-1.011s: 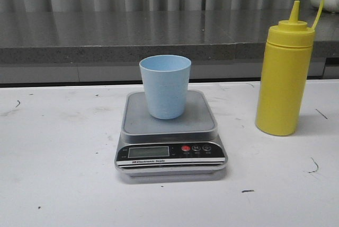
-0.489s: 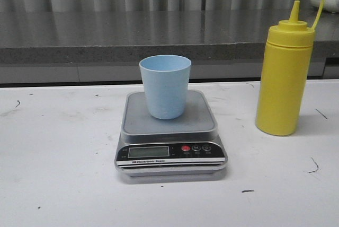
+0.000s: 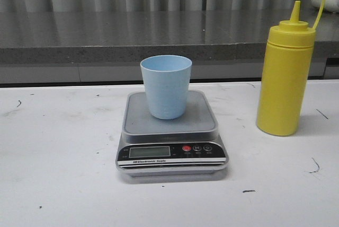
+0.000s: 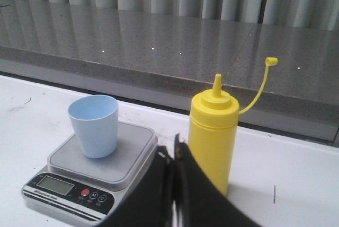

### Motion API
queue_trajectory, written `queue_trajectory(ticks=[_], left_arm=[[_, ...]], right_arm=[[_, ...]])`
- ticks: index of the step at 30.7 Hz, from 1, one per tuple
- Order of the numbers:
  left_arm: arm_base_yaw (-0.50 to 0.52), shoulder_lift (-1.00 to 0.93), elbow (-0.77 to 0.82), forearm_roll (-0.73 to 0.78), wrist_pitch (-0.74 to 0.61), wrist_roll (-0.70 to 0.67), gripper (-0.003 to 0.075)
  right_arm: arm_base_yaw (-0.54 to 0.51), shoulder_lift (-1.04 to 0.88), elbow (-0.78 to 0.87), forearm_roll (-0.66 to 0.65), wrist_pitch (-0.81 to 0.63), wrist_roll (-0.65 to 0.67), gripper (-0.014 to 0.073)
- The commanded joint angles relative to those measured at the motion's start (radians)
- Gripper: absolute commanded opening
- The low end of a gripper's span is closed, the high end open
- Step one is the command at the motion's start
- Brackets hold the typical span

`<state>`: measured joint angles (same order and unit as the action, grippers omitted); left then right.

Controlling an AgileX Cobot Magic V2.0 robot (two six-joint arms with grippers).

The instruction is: Pour seasoning into cup on scale with both arms

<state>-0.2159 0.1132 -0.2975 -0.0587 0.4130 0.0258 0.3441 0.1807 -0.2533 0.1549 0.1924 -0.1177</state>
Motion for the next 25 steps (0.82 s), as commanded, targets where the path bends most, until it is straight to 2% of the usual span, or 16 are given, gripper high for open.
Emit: queue_trajectory(ticks=[1, 7, 10, 17, 18, 25], left_arm=[[0.005, -0.023, 0.038, -0.001, -0.119, -0.01, -0.002], [0.096, -0.141, 0.17, -0.006, -0.136, -0.01, -0.002], [0.156, -0.136, 0.218, -0.012, -0.19, -0.01, -0.002], [0.23, -0.136, 0.329, -0.024, -0.413, -0.01, -0.002], [0.23, -0.136, 0.326, -0.024, -0.376, -0.01, -0.002], [0.23, -0.136, 0.326, -0.024, -0.382, -0.01, -0.002]], right_arm=[[-0.005, 0.009, -0.029, -0.007, -0.074, -0.009, -0.0115], [-0.005, 0.009, -0.029, -0.007, -0.074, -0.009, -0.0115], [-0.005, 0.009, -0.029, -0.007, -0.072, -0.009, -0.0115], [-0.005, 0.009, -0.029, -0.007, -0.07, -0.009, -0.0115], [-0.005, 0.009, -0.029, -0.007, -0.07, -0.009, -0.0115], [-0.005, 0.009, -0.029, -0.007, -0.068, -0.009, -0.0115]])
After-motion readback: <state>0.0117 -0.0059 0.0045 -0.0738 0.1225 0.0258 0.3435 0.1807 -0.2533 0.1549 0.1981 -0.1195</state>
